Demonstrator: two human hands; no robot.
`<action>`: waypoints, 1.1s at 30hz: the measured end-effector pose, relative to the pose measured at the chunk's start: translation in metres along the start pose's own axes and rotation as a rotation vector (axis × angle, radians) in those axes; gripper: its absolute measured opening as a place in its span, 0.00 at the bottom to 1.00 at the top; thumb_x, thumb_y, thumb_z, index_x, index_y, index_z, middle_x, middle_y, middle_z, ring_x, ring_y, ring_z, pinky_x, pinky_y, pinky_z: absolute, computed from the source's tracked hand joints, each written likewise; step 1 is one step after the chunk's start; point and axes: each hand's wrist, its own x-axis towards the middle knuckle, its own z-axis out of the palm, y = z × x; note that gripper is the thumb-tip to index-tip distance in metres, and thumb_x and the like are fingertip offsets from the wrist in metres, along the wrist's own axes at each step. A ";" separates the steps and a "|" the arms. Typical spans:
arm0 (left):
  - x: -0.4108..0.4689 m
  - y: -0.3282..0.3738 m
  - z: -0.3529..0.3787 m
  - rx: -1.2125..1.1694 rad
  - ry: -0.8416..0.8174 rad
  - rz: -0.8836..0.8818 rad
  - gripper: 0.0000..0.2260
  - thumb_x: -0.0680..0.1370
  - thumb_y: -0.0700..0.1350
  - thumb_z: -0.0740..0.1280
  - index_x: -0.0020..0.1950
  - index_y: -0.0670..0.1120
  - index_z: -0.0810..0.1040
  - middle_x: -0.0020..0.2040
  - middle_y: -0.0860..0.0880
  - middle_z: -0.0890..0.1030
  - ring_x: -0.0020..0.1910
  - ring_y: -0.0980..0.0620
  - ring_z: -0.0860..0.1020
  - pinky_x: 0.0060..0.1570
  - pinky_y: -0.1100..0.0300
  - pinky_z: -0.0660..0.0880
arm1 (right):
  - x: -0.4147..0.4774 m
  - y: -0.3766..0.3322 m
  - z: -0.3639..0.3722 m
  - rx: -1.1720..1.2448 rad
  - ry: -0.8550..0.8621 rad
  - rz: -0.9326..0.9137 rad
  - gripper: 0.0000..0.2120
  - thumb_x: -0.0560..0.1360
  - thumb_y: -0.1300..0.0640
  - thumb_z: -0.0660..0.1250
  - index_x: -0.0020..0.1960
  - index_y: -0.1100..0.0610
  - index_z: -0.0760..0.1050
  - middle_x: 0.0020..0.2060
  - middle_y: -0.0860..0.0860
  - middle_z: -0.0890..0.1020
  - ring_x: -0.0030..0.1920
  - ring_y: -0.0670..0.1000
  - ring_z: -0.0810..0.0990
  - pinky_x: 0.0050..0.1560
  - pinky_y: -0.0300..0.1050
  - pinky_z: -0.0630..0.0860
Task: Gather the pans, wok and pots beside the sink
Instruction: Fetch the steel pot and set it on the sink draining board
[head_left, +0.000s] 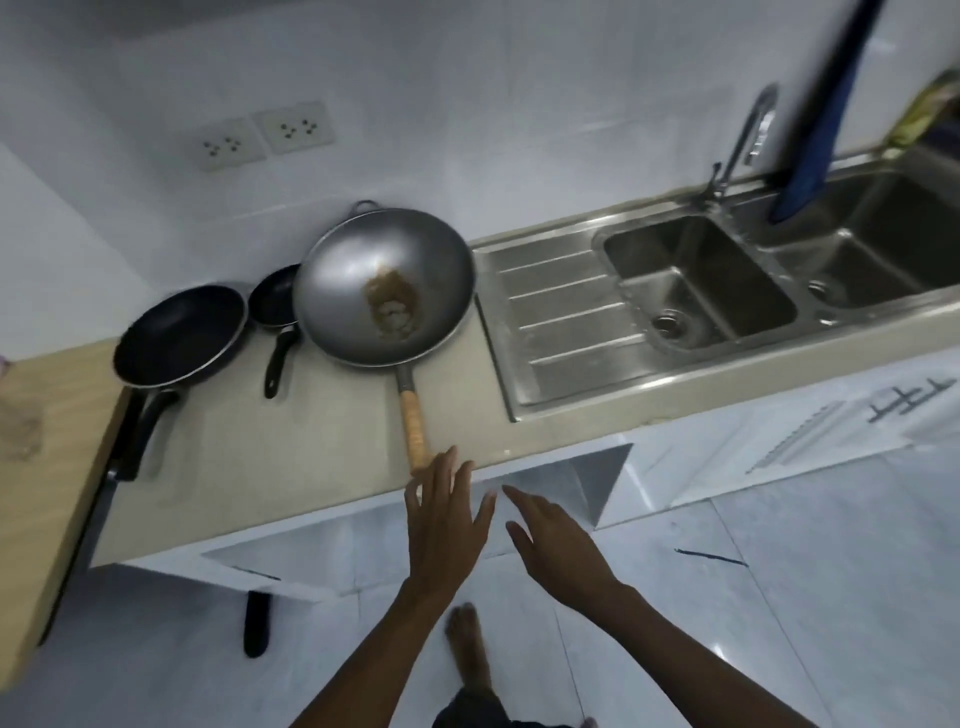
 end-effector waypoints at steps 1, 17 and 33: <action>-0.005 0.018 0.006 0.056 -0.016 0.066 0.25 0.78 0.61 0.65 0.69 0.46 0.79 0.75 0.43 0.74 0.74 0.41 0.72 0.71 0.37 0.67 | -0.016 0.016 -0.011 -0.052 0.028 -0.016 0.22 0.83 0.45 0.58 0.76 0.48 0.66 0.72 0.48 0.75 0.69 0.51 0.75 0.70 0.45 0.69; 0.036 0.373 0.102 0.065 -0.291 0.862 0.34 0.77 0.70 0.57 0.75 0.48 0.74 0.76 0.46 0.71 0.77 0.44 0.68 0.75 0.38 0.61 | -0.177 0.240 -0.243 -0.494 0.241 0.555 0.25 0.82 0.42 0.56 0.75 0.50 0.68 0.72 0.53 0.74 0.71 0.61 0.73 0.69 0.62 0.70; 0.208 0.729 0.212 -0.069 -0.336 1.132 0.38 0.78 0.73 0.46 0.81 0.52 0.60 0.82 0.49 0.58 0.82 0.46 0.56 0.80 0.43 0.45 | -0.150 0.462 -0.484 -0.471 0.447 1.035 0.28 0.82 0.40 0.50 0.79 0.49 0.62 0.76 0.53 0.68 0.76 0.62 0.65 0.74 0.65 0.63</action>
